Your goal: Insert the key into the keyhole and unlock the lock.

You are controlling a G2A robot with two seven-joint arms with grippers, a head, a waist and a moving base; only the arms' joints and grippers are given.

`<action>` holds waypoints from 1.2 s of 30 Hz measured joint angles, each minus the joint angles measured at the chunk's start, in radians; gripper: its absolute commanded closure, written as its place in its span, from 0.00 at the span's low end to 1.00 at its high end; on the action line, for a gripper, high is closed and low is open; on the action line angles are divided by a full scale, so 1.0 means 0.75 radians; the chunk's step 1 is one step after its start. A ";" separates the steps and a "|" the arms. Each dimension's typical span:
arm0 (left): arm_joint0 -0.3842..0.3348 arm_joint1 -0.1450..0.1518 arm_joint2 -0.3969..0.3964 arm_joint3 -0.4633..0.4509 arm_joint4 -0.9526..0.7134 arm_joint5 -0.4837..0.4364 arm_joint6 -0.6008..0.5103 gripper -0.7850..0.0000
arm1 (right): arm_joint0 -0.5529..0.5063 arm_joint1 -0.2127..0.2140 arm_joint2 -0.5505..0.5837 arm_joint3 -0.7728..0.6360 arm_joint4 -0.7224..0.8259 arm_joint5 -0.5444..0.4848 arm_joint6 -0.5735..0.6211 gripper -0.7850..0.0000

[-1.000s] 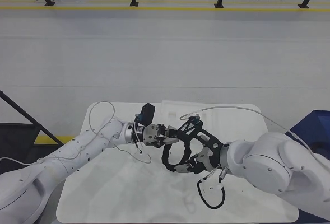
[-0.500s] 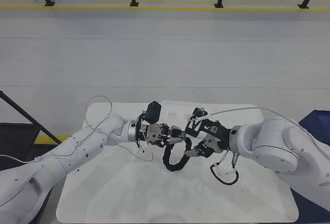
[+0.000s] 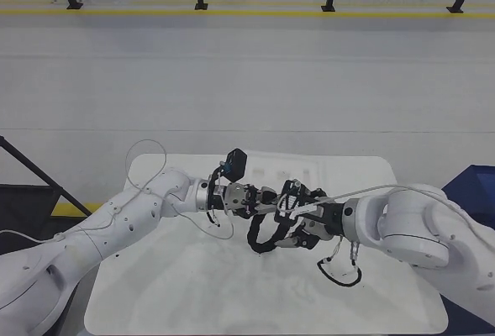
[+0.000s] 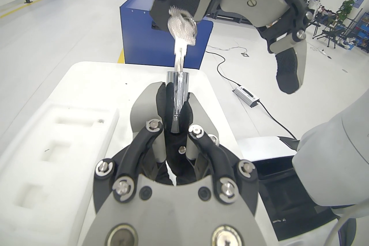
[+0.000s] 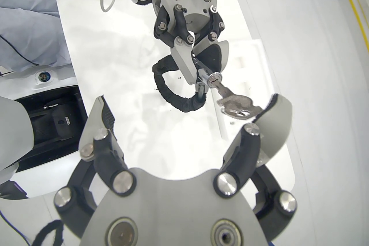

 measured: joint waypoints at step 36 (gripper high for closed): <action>0.019 0.008 0.000 -0.008 0.012 0.000 -0.069 1.00 | 0.012 -0.046 -0.009 -0.024 -0.297 -0.165 0.038 0.53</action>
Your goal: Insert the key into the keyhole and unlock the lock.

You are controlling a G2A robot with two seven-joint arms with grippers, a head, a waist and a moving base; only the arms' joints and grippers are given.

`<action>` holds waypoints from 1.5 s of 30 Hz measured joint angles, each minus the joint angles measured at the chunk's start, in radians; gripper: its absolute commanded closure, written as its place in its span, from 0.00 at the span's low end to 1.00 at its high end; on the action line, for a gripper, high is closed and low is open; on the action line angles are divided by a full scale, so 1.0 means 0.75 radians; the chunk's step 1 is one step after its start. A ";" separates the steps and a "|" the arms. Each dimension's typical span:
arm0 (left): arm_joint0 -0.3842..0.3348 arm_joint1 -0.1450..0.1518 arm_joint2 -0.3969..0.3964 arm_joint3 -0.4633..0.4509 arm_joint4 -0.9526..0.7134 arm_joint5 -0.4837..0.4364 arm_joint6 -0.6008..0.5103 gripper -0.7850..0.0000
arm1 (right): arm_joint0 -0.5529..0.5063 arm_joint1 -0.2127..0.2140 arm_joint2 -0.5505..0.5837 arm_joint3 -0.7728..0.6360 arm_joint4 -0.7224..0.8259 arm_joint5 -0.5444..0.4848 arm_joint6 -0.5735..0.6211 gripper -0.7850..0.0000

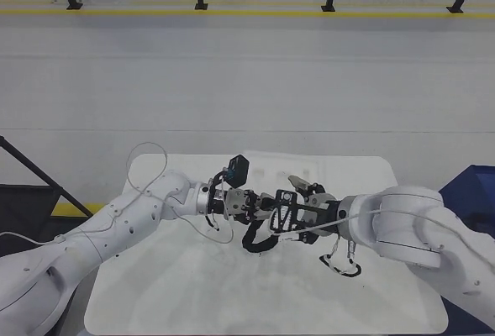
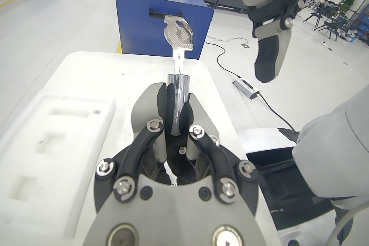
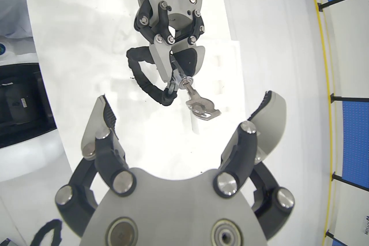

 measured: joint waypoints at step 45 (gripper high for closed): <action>-0.006 0.025 0.000 -0.074 -0.216 0.000 -0.262 1.00 | -0.093 -0.037 0.091 0.058 0.172 0.161 0.049 1.00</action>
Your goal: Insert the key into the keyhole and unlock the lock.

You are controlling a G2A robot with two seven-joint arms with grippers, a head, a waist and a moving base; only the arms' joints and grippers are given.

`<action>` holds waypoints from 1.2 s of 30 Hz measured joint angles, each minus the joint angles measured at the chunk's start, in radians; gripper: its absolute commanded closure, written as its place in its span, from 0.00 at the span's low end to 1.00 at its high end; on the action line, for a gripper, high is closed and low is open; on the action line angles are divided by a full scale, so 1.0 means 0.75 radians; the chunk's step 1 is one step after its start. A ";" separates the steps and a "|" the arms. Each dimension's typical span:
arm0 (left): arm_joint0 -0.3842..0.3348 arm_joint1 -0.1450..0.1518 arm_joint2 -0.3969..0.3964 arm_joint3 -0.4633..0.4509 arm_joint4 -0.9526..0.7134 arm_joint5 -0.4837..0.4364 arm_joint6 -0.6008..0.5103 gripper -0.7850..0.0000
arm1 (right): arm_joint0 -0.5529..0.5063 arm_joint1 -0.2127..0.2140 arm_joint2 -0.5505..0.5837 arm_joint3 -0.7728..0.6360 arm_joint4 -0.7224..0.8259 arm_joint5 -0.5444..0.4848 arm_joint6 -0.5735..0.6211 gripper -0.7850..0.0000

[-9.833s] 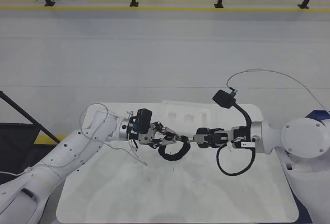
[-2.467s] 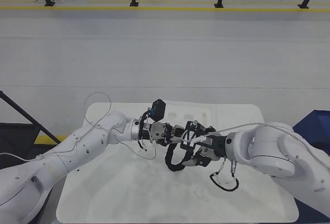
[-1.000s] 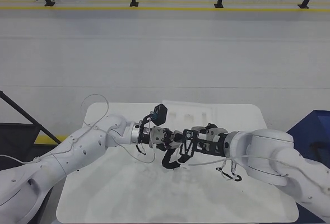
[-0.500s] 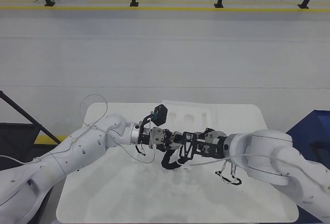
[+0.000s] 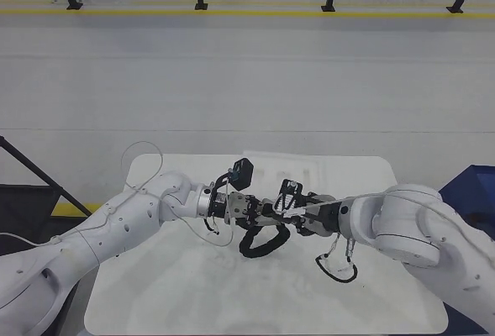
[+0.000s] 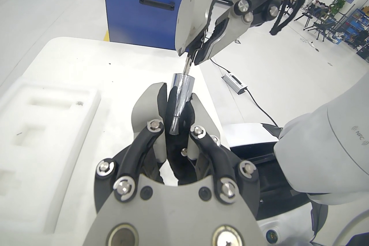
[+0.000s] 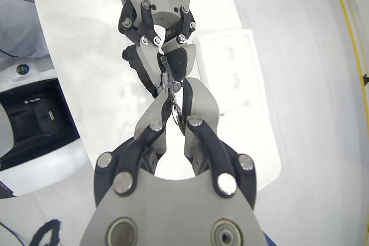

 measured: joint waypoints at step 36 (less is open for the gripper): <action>-0.025 -0.011 0.000 0.071 0.618 0.000 0.527 1.00 | -0.107 -0.038 0.138 0.109 0.468 0.539 -0.037 0.00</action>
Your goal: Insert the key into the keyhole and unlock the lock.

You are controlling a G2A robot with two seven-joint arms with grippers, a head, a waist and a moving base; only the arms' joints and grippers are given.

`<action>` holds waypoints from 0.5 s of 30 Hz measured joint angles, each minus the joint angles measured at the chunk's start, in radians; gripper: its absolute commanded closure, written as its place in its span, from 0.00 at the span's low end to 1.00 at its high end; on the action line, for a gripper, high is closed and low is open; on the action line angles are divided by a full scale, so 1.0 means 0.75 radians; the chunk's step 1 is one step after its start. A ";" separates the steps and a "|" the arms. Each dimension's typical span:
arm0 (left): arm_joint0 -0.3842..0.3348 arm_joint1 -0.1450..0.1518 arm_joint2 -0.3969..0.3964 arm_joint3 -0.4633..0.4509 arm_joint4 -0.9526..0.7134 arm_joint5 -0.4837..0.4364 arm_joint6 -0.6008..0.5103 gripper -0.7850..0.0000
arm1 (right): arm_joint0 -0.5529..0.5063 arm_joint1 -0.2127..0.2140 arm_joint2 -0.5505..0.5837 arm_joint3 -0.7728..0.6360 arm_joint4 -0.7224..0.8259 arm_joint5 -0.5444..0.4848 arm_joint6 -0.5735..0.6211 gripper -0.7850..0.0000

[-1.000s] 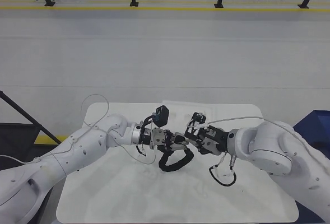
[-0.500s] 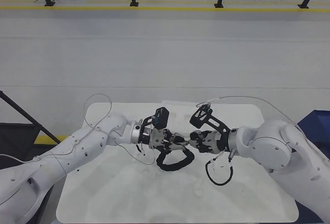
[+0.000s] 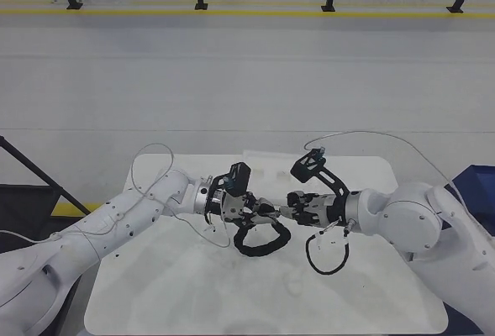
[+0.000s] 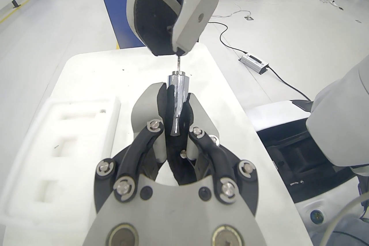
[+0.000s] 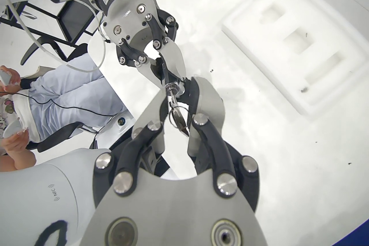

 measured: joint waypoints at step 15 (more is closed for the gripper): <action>0.006 0.008 0.000 0.083 0.093 0.000 0.386 1.00 | -0.311 0.056 0.283 -0.028 -0.118 -0.398 -0.273 0.00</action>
